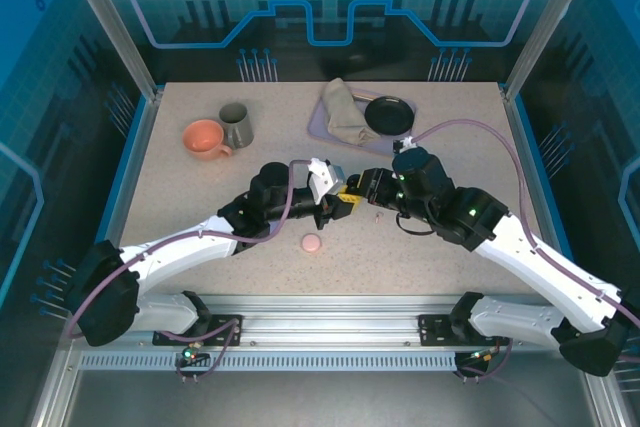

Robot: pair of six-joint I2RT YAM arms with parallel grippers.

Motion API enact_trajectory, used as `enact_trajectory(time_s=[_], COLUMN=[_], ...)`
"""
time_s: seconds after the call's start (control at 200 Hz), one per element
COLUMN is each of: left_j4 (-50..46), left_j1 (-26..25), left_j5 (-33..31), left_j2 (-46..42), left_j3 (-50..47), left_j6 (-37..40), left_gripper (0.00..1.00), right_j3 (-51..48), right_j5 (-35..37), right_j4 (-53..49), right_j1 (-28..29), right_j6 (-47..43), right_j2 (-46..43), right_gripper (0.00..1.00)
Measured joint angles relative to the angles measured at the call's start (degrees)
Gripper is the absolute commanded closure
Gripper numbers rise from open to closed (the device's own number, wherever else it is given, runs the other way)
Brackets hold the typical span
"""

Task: Insert wireless bluetooth earbuds into charging case

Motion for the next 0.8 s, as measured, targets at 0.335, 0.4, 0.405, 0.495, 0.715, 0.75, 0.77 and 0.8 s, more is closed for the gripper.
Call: enact_trajectory(time_s=[0.335,0.4,0.405,0.495,0.715,0.75,0.77,0.8], left_j4=[0.0,0.0,0.0,0.0,0.0,0.0,0.0,0.0], left_j1=[0.0,0.0,0.0,0.0,0.0,0.0,0.0,0.0], left_j5=[0.0,0.0,0.0,0.0,0.0,0.0,0.0,0.0], left_j2=[0.0,0.0,0.0,0.0,0.0,0.0,0.0,0.0], left_j3=[0.0,0.0,0.0,0.0,0.0,0.0,0.0,0.0], left_j6=[0.0,0.0,0.0,0.0,0.0,0.0,0.0,0.0], left_gripper=[1.0,1.0,1.0,1.0,1.0,1.0,1.0,1.0], right_j3=[-0.1,-0.1,-0.1,-0.1,-0.1,-0.1,-0.1,-0.1], right_j5=[0.0,0.0,0.0,0.1,0.2,0.2,0.2,0.3], right_j4=[-0.2,-0.2,-0.2,-0.2,-0.3,-0.5,-0.5,-0.6], right_j1=[0.5,0.5,0.5,0.5,0.5,0.5,0.5,0.5], right_j6=[0.0,0.0,0.0,0.0,-0.2,-0.4,-0.5,-0.6], right_j2=[0.4,0.4,0.4,0.4,0.4,0.4,0.4,0.4], right_gripper=[0.72,0.7,0.7,0.69,0.64,0.59,0.57,0.53])
